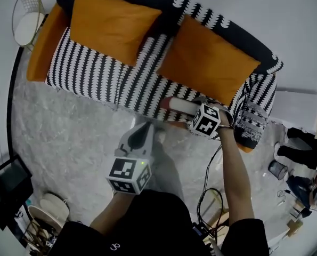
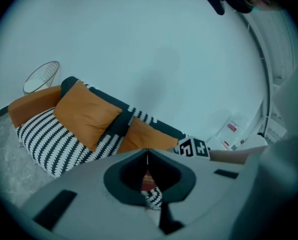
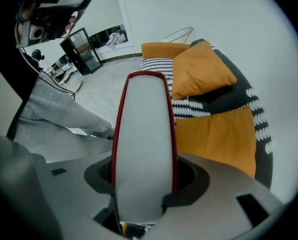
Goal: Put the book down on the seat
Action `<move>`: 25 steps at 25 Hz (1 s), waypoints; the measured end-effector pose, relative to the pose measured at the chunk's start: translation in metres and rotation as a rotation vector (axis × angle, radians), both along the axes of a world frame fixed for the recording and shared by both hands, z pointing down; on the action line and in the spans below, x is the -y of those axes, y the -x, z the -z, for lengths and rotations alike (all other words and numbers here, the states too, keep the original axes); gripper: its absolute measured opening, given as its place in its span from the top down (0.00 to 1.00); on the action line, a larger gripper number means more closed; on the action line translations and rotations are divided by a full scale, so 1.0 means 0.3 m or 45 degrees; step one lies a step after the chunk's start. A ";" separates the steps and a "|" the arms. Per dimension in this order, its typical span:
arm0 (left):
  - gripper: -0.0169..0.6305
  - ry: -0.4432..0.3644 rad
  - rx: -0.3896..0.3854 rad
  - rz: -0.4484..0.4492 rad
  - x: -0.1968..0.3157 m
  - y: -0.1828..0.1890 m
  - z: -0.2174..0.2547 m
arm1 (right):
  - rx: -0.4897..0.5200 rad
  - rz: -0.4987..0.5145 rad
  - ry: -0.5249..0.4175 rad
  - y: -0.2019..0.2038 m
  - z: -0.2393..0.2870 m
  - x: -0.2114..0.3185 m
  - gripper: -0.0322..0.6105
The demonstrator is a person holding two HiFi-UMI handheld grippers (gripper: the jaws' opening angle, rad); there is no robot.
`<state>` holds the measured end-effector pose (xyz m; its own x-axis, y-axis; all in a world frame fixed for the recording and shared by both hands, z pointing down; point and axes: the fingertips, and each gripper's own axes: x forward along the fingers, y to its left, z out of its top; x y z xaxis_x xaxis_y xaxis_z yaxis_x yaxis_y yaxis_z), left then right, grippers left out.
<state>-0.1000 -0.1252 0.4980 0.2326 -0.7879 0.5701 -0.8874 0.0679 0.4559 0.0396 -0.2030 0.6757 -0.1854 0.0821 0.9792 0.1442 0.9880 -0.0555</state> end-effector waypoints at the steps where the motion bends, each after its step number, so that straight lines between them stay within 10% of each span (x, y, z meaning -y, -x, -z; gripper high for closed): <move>1: 0.95 0.015 -0.005 -0.004 0.002 -0.006 -0.020 | -0.010 0.006 0.011 0.005 -0.028 0.016 0.58; 25: 0.95 0.264 -0.025 -0.020 -0.079 0.031 -0.308 | -0.076 -0.089 0.129 -0.012 -0.344 0.363 0.50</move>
